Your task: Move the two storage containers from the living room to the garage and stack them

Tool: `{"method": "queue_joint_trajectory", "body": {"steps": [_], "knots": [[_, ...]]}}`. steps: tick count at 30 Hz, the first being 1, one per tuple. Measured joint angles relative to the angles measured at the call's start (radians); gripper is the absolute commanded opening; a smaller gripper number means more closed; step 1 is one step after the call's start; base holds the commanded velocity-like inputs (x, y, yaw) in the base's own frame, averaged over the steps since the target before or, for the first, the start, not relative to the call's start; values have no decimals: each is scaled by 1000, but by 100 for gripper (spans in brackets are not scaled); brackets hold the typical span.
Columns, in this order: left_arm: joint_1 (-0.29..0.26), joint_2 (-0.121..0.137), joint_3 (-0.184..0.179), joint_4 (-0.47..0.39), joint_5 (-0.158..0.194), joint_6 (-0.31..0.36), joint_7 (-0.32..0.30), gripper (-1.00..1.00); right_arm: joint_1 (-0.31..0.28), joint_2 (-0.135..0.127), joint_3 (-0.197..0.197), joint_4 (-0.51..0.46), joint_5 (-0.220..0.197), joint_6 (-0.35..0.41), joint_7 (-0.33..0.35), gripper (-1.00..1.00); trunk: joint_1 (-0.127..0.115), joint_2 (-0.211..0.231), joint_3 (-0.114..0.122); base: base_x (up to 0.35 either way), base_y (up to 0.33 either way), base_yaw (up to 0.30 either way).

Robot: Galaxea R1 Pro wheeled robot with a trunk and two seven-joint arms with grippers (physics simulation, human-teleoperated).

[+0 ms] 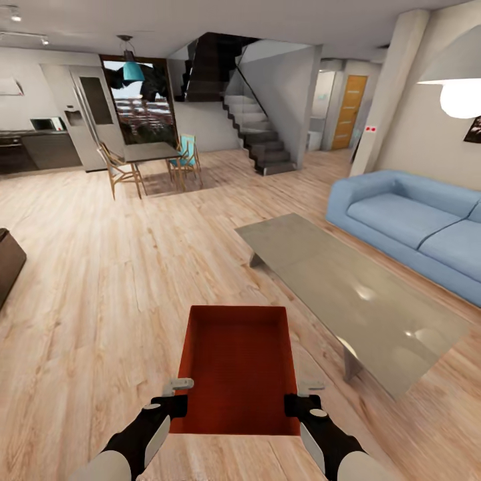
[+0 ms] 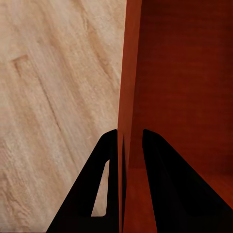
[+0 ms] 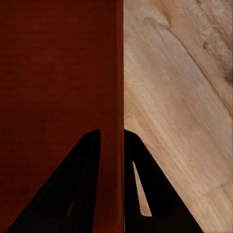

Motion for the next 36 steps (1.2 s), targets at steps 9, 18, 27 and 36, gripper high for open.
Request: {"method": "queue_joint_trajectory", "body": {"steps": [9, 18, 27, 36], "knots": [[0, 0, 0, 0, 0, 0, 0, -100, 0, 0, 0, 0, 0, 0, 0, -100, 0, 0, 0, 0, 0, 262], [0, 2, -1, 0, 1, 3, -1, -100, 0, 2, -1, 2, 0, 0, -2, -100, 0, 0, 0, 0, 0, 262], [0, 2, -1, 0, 2, 3, -2, -100, 0, 2, 0, 2, -1, 0, -2, -100, 0, 0, 0, 0, 0, 126], [0, 1, 0, 0, 0, -1, -2, -100, 0, 1, 1, -1, 0, 0, -1, -100, -1, 0, 0, 171, 0, 4]]}}
